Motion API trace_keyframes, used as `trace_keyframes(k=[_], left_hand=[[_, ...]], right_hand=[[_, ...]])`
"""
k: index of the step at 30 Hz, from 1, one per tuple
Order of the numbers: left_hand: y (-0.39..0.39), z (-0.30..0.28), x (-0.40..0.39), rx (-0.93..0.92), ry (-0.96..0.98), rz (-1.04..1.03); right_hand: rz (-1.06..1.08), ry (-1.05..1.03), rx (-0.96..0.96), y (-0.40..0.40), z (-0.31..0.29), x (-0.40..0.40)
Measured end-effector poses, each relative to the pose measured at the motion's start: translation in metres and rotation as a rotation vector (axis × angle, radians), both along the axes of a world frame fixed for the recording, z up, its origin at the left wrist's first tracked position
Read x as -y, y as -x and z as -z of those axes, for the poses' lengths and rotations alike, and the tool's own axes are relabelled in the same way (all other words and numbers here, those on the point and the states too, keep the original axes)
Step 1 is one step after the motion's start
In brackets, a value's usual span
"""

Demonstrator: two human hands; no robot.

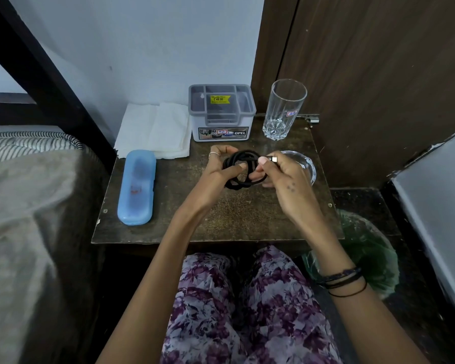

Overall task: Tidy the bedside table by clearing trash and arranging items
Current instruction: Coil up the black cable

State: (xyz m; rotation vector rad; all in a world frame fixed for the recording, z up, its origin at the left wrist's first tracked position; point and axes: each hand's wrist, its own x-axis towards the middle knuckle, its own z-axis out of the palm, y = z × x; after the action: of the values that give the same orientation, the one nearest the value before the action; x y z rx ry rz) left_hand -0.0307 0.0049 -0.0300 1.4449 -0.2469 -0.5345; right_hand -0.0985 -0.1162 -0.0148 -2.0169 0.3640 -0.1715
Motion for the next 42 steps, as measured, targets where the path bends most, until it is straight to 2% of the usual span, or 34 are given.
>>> trace_keyframes(k=[5,9,15,24,28,31,33,36,40,42], left_hand=[[0.003,0.004,-0.004,-0.032,0.067,-0.082],[0.004,0.003,-0.004,-0.130,0.171,-0.146],[0.004,0.005,-0.010,-0.227,0.203,-0.102],[0.003,0.008,-0.012,-0.243,0.218,-0.088],[0.001,0.010,-0.012,-0.027,-0.066,-0.099],[0.002,0.015,-0.016,0.126,-0.254,-0.031],[0.004,0.019,-0.017,0.245,-0.447,0.003],[0.003,0.025,-0.015,0.397,-0.681,-0.051],[0.006,0.033,-0.019,0.575,-0.818,-0.091],[0.008,0.035,-0.023,0.559,-0.813,-0.093]], right_hand=[[0.103,-0.123,0.114,0.000,0.006,-0.005],[0.161,-0.282,0.115,0.000,0.012,-0.004],[0.077,-0.622,0.026,-0.004,0.014,-0.005],[-0.093,-0.876,-0.108,-0.009,0.016,-0.005],[-0.059,-0.824,-0.070,-0.012,0.015,-0.006],[-0.033,-0.770,-0.062,-0.013,0.016,-0.007],[-0.027,-0.718,-0.061,-0.014,0.016,-0.008],[-0.018,-0.649,-0.052,-0.014,0.018,-0.011],[0.000,-0.591,-0.041,-0.016,0.026,-0.013],[0.020,-0.577,-0.041,-0.018,0.031,-0.013]])
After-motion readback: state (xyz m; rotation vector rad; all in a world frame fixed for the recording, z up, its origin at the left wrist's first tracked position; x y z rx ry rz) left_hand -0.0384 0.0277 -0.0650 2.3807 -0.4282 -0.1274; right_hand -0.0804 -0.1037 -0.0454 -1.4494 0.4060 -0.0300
